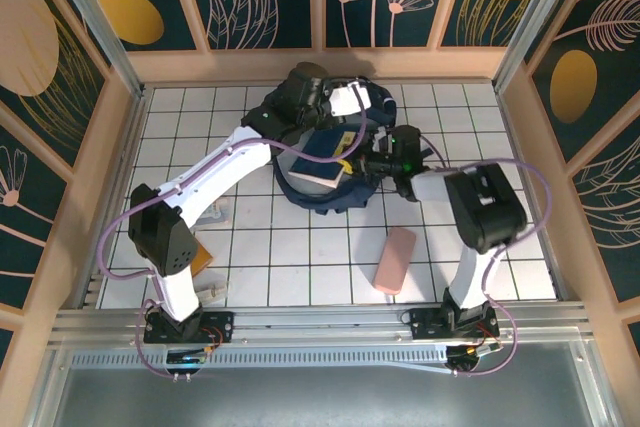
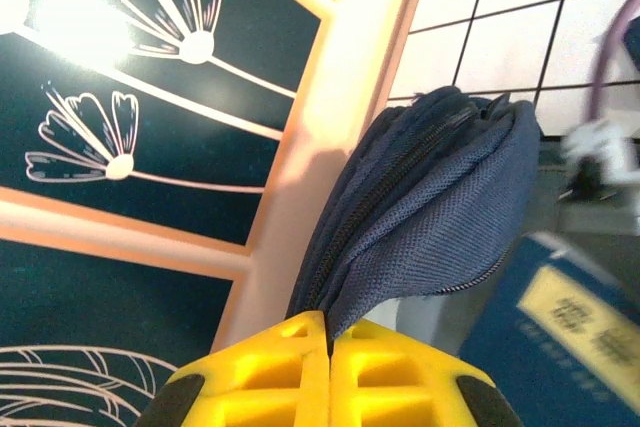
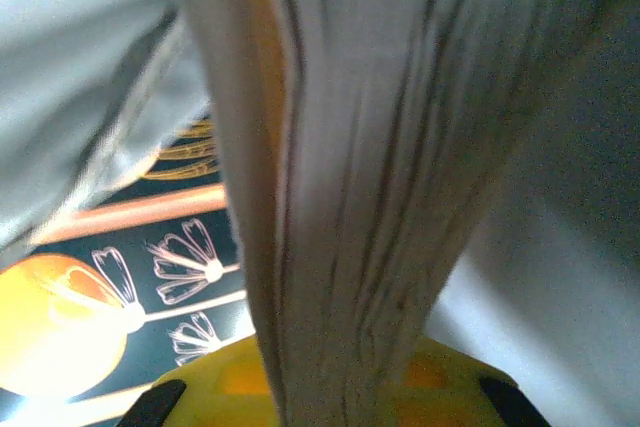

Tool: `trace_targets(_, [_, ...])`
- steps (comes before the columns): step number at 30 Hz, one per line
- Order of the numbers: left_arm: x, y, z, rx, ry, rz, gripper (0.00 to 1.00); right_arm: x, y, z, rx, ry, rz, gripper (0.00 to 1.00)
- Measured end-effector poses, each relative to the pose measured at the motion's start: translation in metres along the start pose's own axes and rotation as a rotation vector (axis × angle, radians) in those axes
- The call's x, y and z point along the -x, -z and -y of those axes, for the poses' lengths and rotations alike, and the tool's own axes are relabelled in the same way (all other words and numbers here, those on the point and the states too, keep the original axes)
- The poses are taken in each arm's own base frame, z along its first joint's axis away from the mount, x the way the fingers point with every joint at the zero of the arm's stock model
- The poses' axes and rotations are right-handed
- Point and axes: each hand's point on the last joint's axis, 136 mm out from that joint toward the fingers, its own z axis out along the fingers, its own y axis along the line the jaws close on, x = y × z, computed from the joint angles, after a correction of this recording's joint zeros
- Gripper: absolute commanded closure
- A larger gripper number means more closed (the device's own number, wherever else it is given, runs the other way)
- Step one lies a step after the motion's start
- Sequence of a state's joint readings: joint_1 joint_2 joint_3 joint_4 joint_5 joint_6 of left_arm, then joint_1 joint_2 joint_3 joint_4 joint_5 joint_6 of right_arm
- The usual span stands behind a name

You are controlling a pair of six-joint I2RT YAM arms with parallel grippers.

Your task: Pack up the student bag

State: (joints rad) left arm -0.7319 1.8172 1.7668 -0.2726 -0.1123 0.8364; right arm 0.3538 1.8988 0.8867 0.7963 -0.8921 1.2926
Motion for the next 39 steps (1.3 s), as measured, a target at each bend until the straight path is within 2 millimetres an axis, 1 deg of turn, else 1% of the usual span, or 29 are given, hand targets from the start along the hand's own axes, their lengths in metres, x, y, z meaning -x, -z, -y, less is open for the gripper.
trace_targets(4, [0.013, 0.011, 0.003, -0.012, -0.001, 0.042, 1.0, 0.026, -0.017, 0.009, 0.016, 0.003, 0.049, 1.0])
trace_targets(7, [0.017, 0.026, 0.001, -0.009, 0.001, 0.071, 1.0, 0.038, -0.024, 0.012, 0.014, 0.015, 0.085, 1.0])
trace_targets(10, [0.02, 0.038, -0.001, -0.003, 0.003, 0.098, 1.0, 0.052, -0.035, 0.014, 0.004, 0.044, 0.107, 1.0])
trace_targets(14, [0.015, 0.043, 0.008, -0.02, 0.003, 0.107, 1.0, 0.07, -0.046, 0.019, -0.011, 0.06, 0.132, 1.0])
trace_targets(17, [0.012, 0.042, 0.013, -0.029, 0.002, 0.105, 1.0, 0.075, -0.047, 0.028, -0.033, 0.05, 0.152, 0.99])
trace_targets(18, [0.011, 0.041, 0.014, -0.029, 0.001, 0.104, 1.0, 0.075, -0.047, 0.03, -0.041, 0.048, 0.153, 0.95])
trace_targets(20, [0.009, 0.041, 0.016, -0.023, 0.0, 0.105, 1.0, 0.075, -0.047, 0.036, -0.066, 0.042, 0.152, 0.82])
trace_targets(22, [0.005, 0.041, 0.018, -0.02, -0.003, 0.1, 1.0, 0.077, -0.047, 0.041, -0.089, 0.043, 0.165, 0.75])
trace_targets(23, [0.005, 0.04, 0.019, -0.018, -0.003, 0.1, 1.0, 0.079, -0.045, 0.045, -0.102, 0.046, 0.18, 0.76])
trace_targets(24, [0.004, 0.04, 0.019, -0.016, -0.003, 0.099, 1.0, 0.079, -0.042, 0.048, -0.115, 0.047, 0.199, 0.82])
trace_targets(25, [0.004, 0.04, 0.019, -0.016, -0.003, 0.1, 1.0, 0.079, -0.039, 0.051, -0.127, 0.049, 0.216, 0.94])
trace_targets(26, [0.003, 0.039, 0.02, -0.017, -0.002, 0.099, 1.0, 0.079, -0.033, 0.055, -0.142, 0.045, 0.247, 1.0])
trace_targets(28, [0.002, 0.038, 0.023, -0.022, 0.003, 0.096, 1.0, 0.078, -0.023, 0.057, -0.163, 0.027, 0.301, 1.0])
trace_targets(31, [0.004, 0.038, 0.025, -0.027, 0.027, 0.104, 1.0, 0.085, -0.013, 0.052, -0.159, -0.003, 0.384, 1.0])
trace_targets(35, [0.007, 0.038, 0.025, -0.03, 0.066, 0.115, 1.0, 0.099, -0.011, 0.042, -0.108, -0.057, 0.512, 1.0])
trace_targets(39, [0.01, 0.039, 0.023, -0.032, 0.108, 0.123, 1.0, 0.105, -0.014, 0.035, -0.075, -0.107, 0.636, 1.0])
